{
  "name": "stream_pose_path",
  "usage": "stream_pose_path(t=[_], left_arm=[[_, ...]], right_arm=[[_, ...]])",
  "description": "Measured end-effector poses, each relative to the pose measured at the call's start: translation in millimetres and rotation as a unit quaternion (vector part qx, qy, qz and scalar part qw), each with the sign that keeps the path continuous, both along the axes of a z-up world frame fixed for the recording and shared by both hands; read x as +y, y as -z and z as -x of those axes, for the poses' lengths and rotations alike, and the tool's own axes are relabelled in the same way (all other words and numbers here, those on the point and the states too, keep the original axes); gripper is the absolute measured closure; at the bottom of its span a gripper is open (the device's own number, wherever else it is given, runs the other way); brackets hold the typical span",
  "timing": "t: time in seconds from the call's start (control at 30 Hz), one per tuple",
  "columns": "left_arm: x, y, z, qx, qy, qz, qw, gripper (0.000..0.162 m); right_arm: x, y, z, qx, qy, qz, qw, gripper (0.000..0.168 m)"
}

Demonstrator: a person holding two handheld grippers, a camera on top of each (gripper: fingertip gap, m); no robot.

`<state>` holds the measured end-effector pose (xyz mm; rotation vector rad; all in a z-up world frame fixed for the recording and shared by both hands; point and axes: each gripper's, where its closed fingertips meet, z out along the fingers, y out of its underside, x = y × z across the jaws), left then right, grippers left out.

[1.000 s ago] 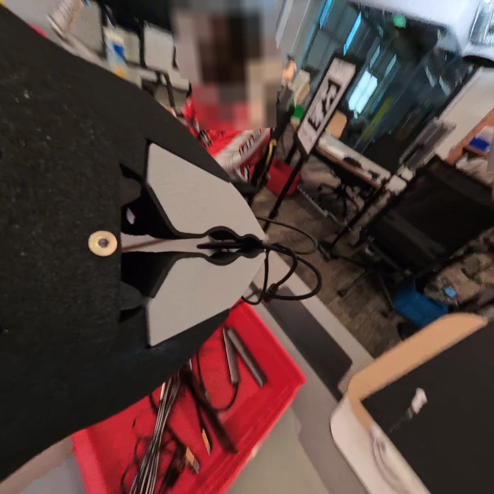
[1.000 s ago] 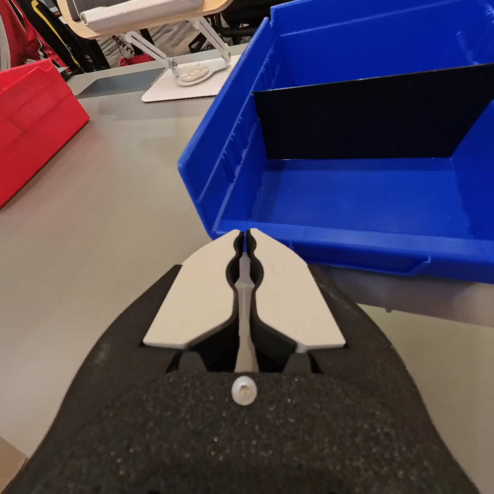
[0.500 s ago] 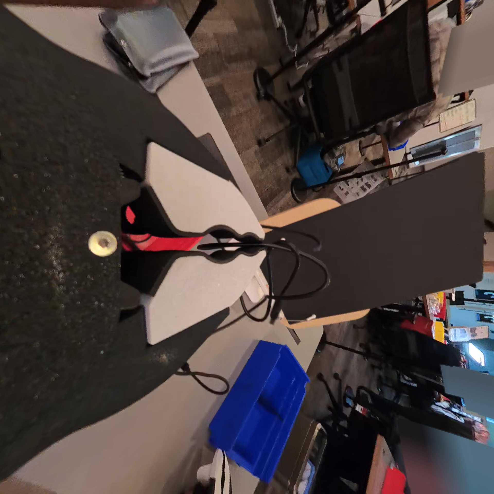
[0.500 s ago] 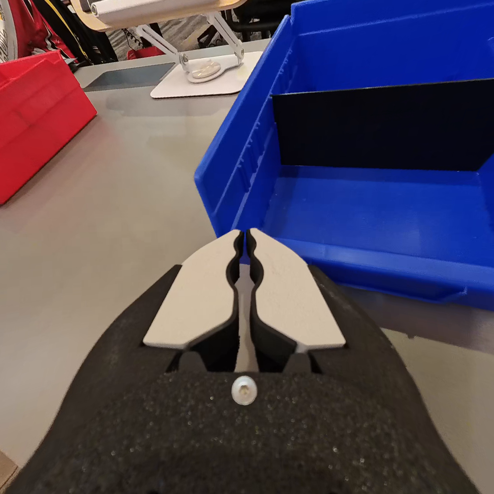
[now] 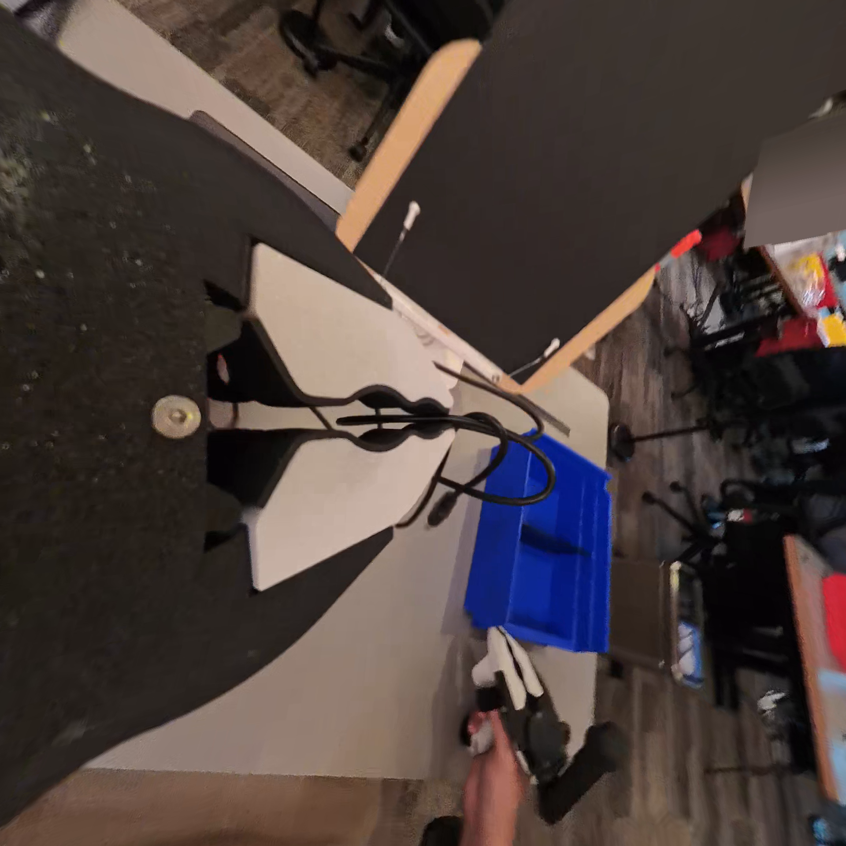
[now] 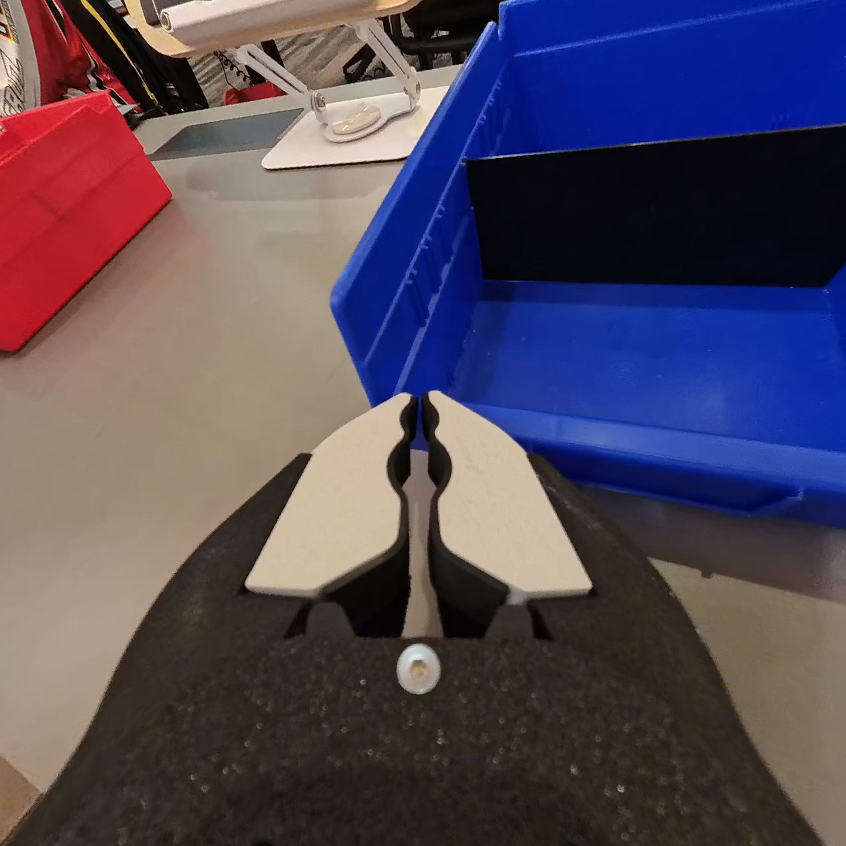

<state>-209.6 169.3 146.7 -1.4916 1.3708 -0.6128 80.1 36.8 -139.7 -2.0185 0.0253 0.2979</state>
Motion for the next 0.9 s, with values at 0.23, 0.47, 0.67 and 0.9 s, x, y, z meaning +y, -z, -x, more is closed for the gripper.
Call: stream_pose_path(t=[0.23, 0.47, 0.67, 0.9], left_arm=[[-30.8, 116.0, -77.6, 0.148, 0.102, 0.032, 0.983, 0.16], [-88.2, 226.1, -124.4, 0.169, 0.178, 0.144, 0.959, 0.154], [-109.3, 246.6, -86.7, 0.175, 0.125, 0.164, 0.963, 0.133], [27.8, 187.0, 100.8, 0.1, -0.249, 0.088, 0.959, 0.142]], right_arm=[[-2.3, -1.5, -1.1, 0.002, 0.001, -0.003, 1.0, 0.167], [-6.7, -0.3, -5.7, 0.009, 0.005, -0.001, 1.0, 0.167], [-13.2, 0.3, -11.9, 0.021, 0.012, 0.0, 1.0, 0.167], [-15.7, 1.5, -10.0, 0.039, 0.009, 0.002, 0.999, 0.167]])
